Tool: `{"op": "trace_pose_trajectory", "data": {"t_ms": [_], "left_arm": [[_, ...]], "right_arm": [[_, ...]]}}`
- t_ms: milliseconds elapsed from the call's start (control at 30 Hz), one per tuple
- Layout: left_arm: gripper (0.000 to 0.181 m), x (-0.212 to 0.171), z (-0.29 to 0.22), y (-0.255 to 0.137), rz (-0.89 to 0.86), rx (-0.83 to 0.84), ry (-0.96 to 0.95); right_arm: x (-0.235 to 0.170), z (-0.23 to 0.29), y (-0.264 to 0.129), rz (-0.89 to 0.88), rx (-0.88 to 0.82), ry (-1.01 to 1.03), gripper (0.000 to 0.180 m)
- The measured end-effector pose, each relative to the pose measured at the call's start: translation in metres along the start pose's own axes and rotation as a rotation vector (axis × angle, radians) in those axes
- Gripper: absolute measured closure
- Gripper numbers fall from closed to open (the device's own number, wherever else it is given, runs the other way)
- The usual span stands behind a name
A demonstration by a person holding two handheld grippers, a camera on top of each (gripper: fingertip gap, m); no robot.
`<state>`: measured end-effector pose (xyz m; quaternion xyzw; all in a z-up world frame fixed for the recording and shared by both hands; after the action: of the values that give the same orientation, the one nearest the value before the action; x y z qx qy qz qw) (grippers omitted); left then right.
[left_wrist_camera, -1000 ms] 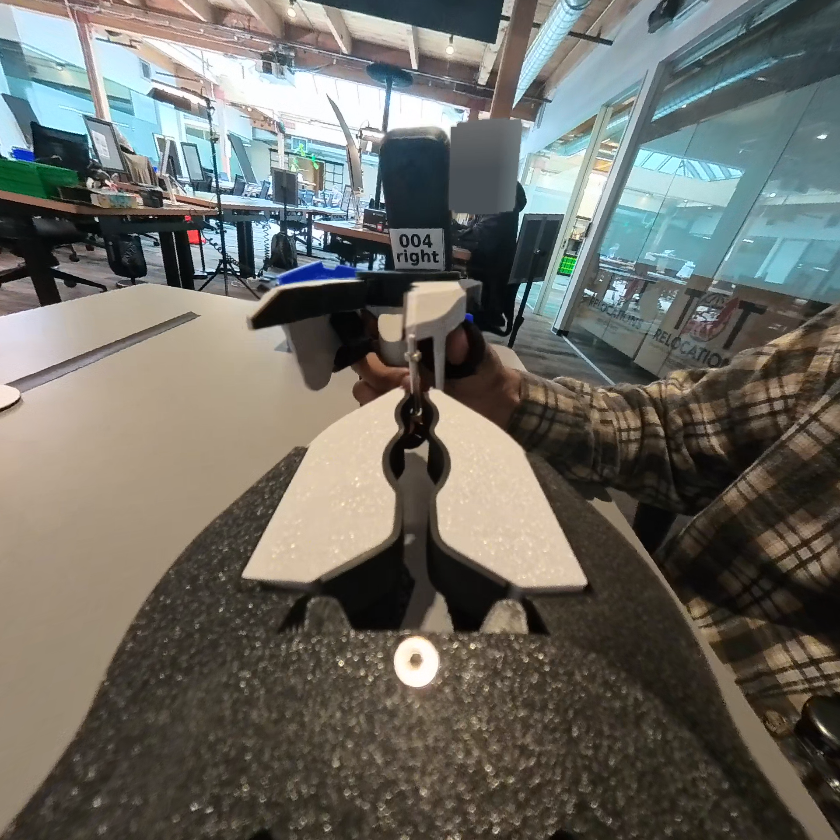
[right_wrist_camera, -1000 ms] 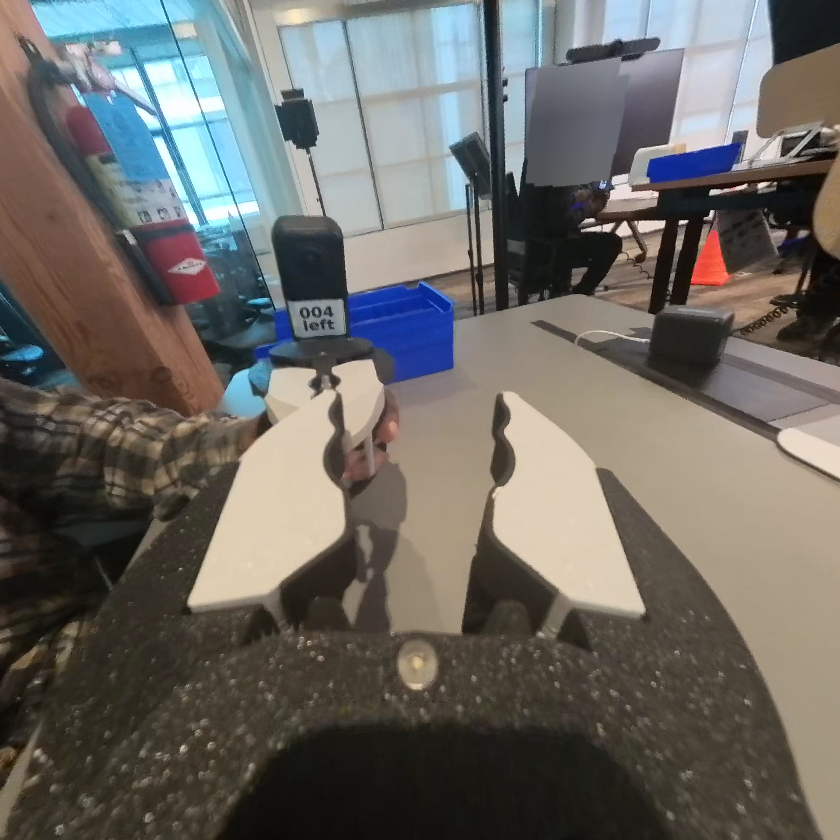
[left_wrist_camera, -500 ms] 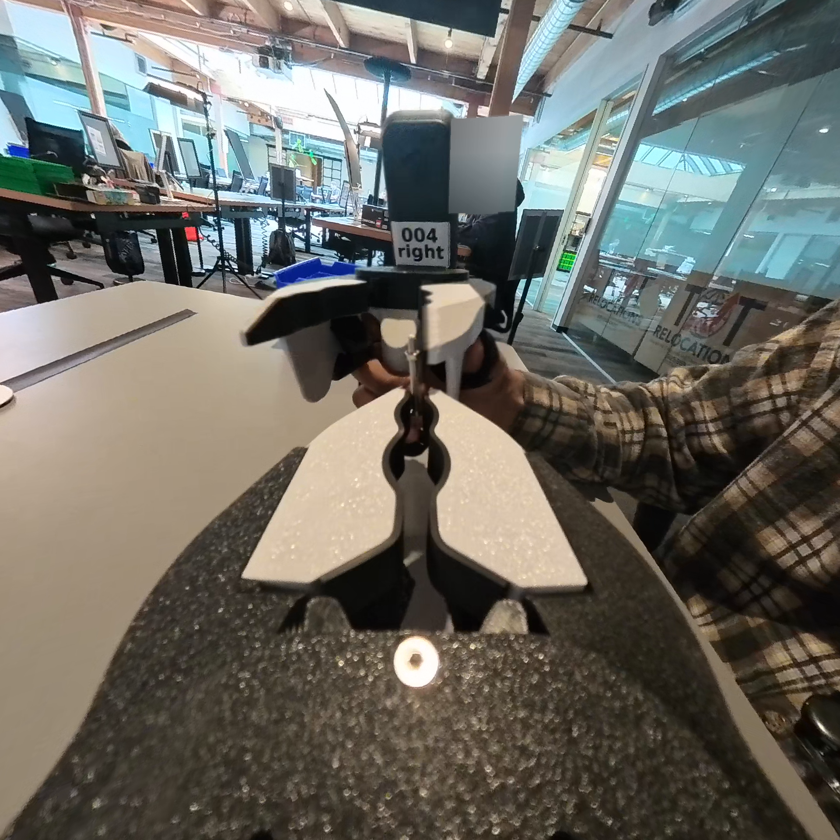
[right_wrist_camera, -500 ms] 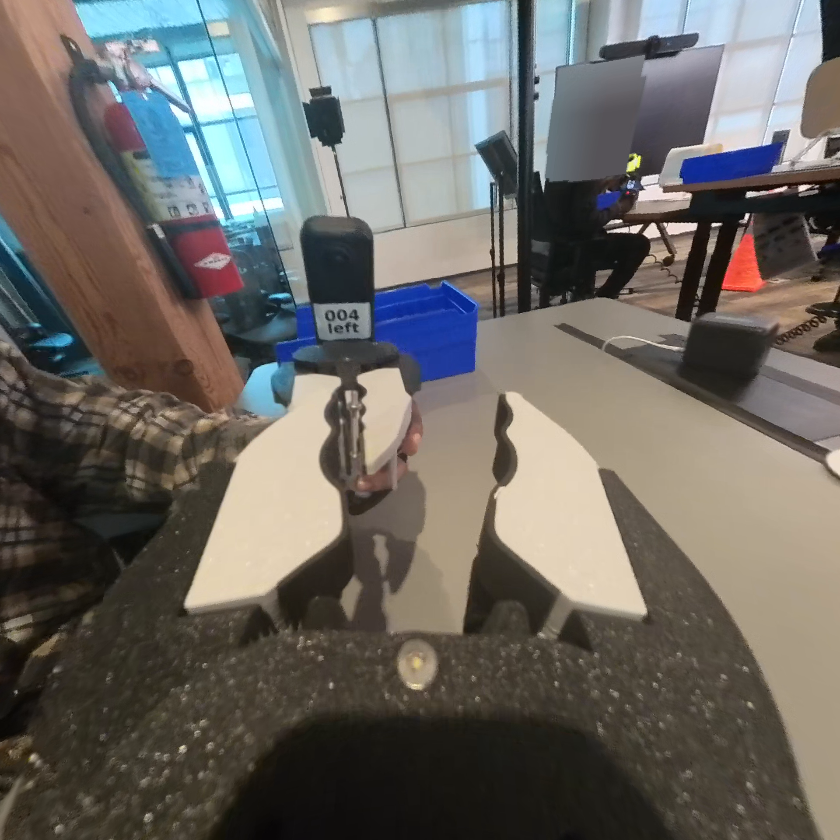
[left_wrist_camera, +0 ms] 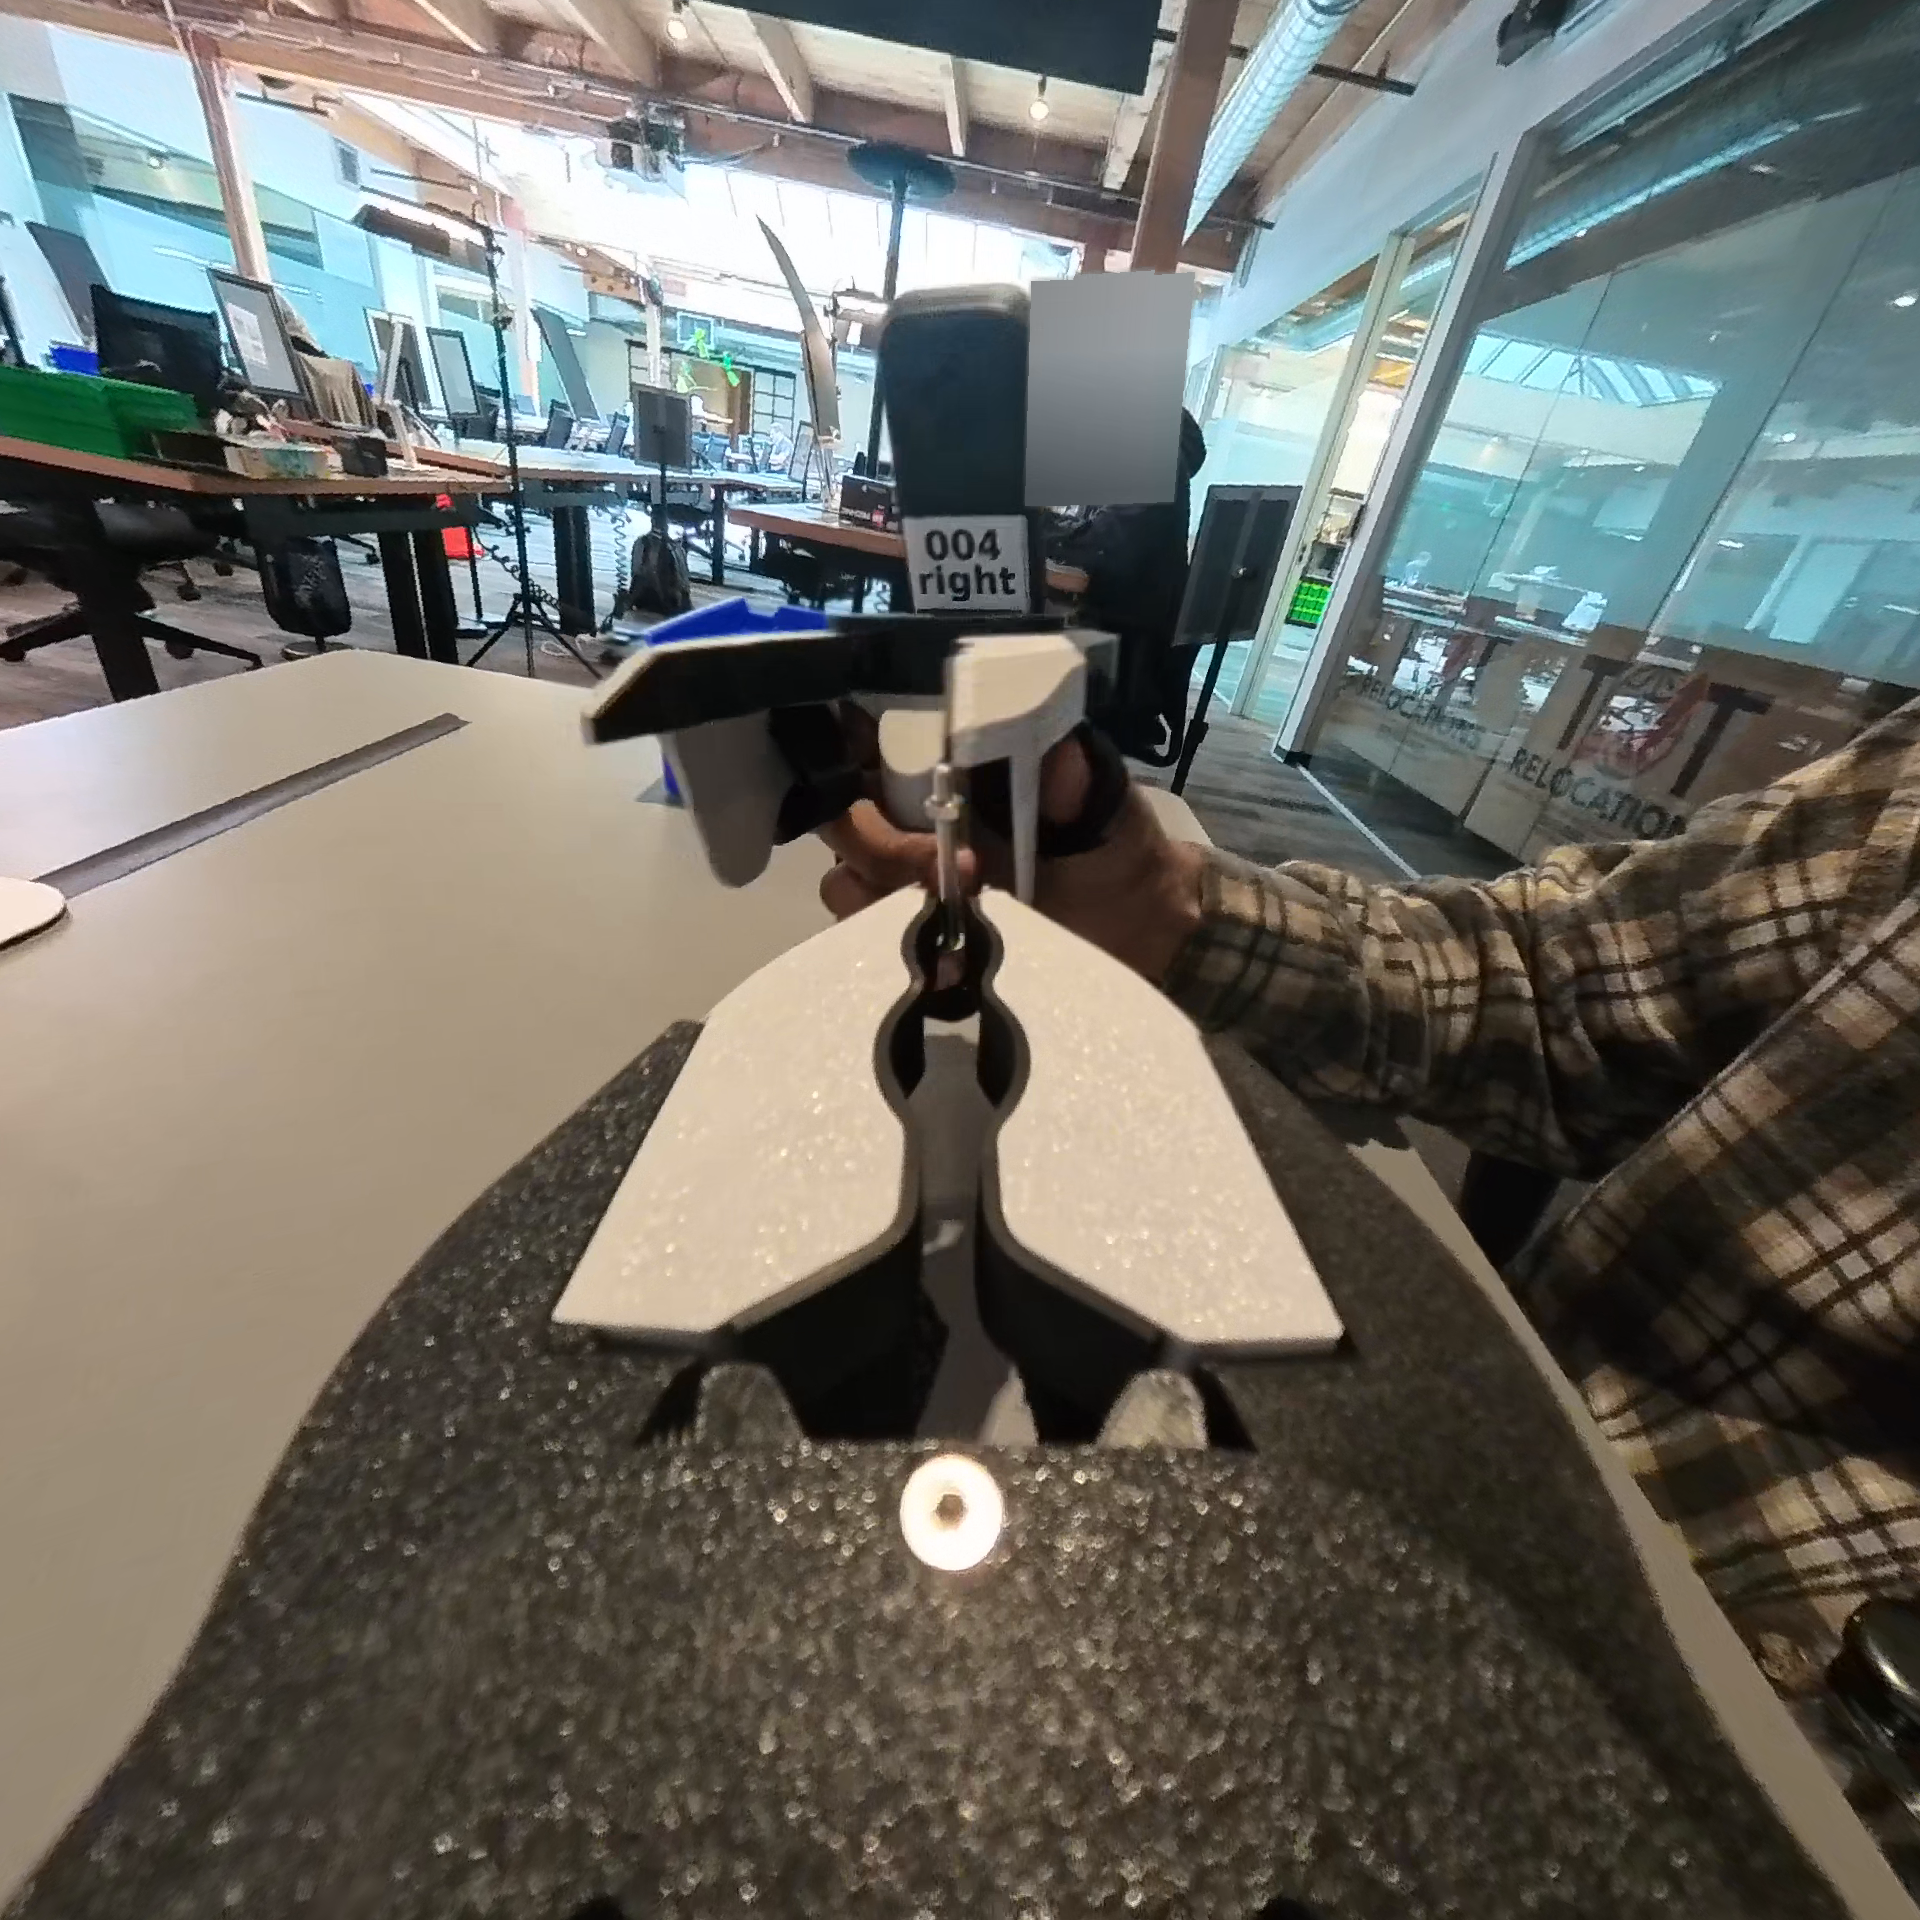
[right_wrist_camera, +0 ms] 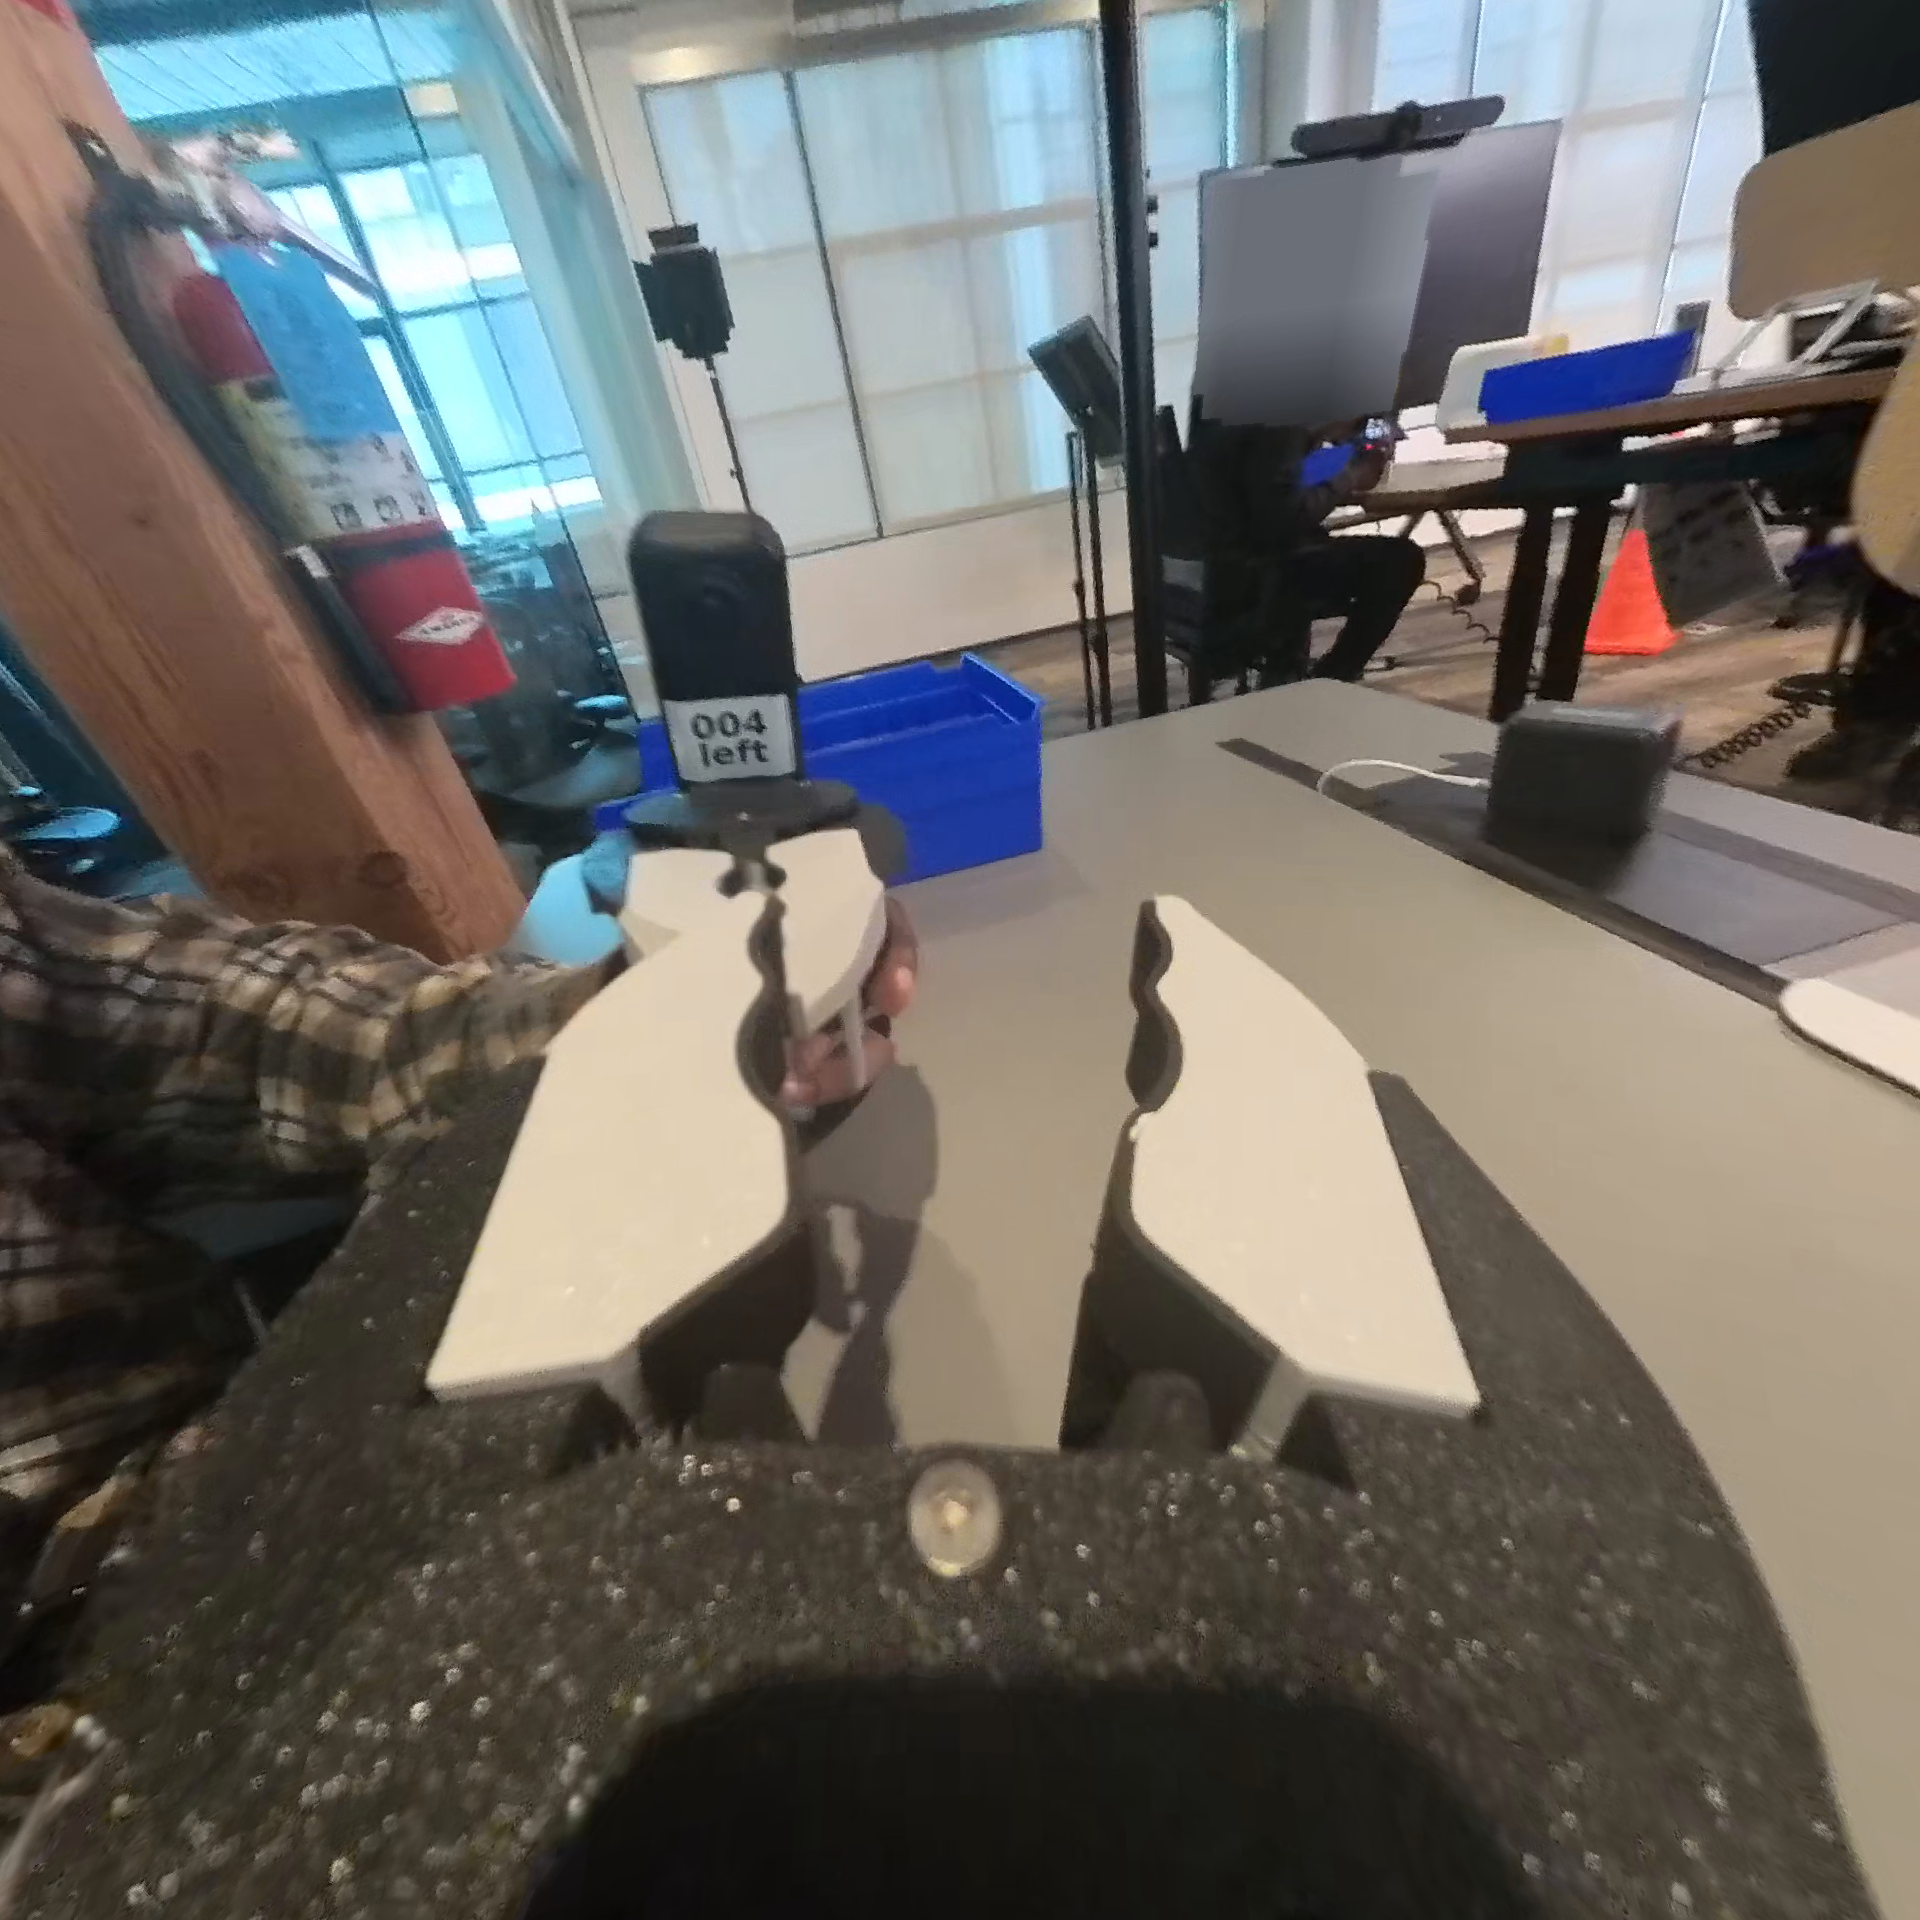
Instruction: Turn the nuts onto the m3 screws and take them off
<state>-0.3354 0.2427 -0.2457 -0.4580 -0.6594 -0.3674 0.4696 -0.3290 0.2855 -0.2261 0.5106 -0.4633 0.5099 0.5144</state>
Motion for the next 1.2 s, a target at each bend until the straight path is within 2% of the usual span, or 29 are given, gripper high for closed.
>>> {"op": "trace_pose_trajectory", "data": {"t_ms": [167,333,467,633,767,833,1000,1100,1200], "left_arm": [[0.177,-0.003,-0.002,0.003,0.015,-0.004,0.006],[0.177,0.000,-0.001,0.000,0.003,0.000,0.006],[0.177,-0.003,-0.002,0.003,0.015,-0.006,0.007],[0.177,0.000,-0.003,0.001,0.005,-0.004,0.008],[0.177,-0.003,-0.003,0.003,0.015,-0.006,0.010],[0.177,-0.003,-0.004,0.004,0.019,-0.001,0.017],[0.177,-0.001,-0.002,0.002,0.007,-0.001,0.005],[0.177,-0.003,-0.003,0.003,0.014,-0.006,0.007],[0.177,-0.001,-0.003,0.002,0.013,0.001,0.016]], "right_arm": [[-0.003,0.014,0.014,0.027,0.039,-0.036,0.115],[0.003,0.003,0.000,-0.008,0.004,-0.013,0.116],[-0.001,0.017,0.014,0.022,0.044,-0.041,0.116],[0.002,0.003,0.000,-0.008,-0.003,-0.016,0.117],[0.003,0.017,0.011,-0.001,0.046,-0.036,0.116],[-0.002,0.011,0.011,0.026,0.014,-0.046,0.116],[0.008,0.008,-0.001,-0.040,0.024,-0.015,0.119],[0.002,0.018,0.011,0.002,0.047,-0.040,0.118],[-0.002,0.007,0.006,0.019,0.002,-0.034,0.120]]}}
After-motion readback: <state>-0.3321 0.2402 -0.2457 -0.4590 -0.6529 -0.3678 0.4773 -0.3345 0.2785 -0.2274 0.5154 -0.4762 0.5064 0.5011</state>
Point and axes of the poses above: each gripper's, where its closed fingertips meet, y out along the fingers, x out of its top, z = x × y across the jaws, the point moved 1 cm from there along -y, back along the fingers, and after that the axes turned 7 degrees about -y, right-handed, at the moved point
